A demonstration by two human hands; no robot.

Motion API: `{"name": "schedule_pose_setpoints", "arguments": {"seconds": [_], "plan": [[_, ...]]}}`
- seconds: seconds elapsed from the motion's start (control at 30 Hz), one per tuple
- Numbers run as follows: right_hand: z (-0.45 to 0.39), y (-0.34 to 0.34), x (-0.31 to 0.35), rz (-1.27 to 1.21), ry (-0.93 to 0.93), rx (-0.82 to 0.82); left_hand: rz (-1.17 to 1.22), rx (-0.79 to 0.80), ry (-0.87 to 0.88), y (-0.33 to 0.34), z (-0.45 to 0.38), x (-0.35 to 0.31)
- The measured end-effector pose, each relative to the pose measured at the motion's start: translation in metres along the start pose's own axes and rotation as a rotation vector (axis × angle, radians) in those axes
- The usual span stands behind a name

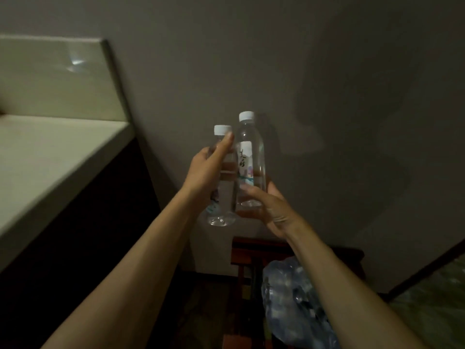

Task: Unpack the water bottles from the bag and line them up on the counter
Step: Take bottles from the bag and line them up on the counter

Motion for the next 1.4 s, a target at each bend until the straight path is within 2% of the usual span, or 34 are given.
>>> {"name": "schedule_pose_setpoints", "arguments": {"seconds": [0.1,0.2,0.33,0.47,0.6,0.87,1.1,1.4], "plan": [[-0.011,0.052,0.005,0.065,-0.092,-0.072,-0.048,0.058,0.01,-0.043,0.002,-0.032],[-0.018,0.113,0.003,-0.005,-0.181,-0.127,-0.096,0.102,-0.023,-0.096,0.006,-0.06],[-0.025,0.196,0.001,-0.092,-0.262,-0.117,-0.176,0.167,-0.002,-0.168,0.014,-0.088],[-0.032,0.262,0.0,-0.107,-0.262,-0.132,-0.17,0.292,0.002,-0.237,0.025,-0.113],[-0.05,0.308,-0.001,-0.06,-0.257,-0.115,-0.192,0.322,0.03,-0.296,0.022,-0.119],[-0.101,0.379,0.004,0.079,-0.274,-0.034,-0.201,0.135,0.182,-0.383,-0.004,-0.129],[-0.177,0.432,0.0,0.343,-0.24,-0.063,-0.265,-0.146,0.363,-0.445,-0.045,-0.133],[-0.239,0.507,-0.001,0.384,-0.178,-0.048,-0.364,-0.312,0.451,-0.524,-0.076,-0.142]]}}
Point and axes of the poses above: each hand's wrist, its own z-axis away from the middle knuckle, its own y-axis out of the palm, x = y × z, the point moved 2 cm from there along -z, towards the middle knuckle, and after that the axes turned 4 degrees about z, right-handed, at the moved point
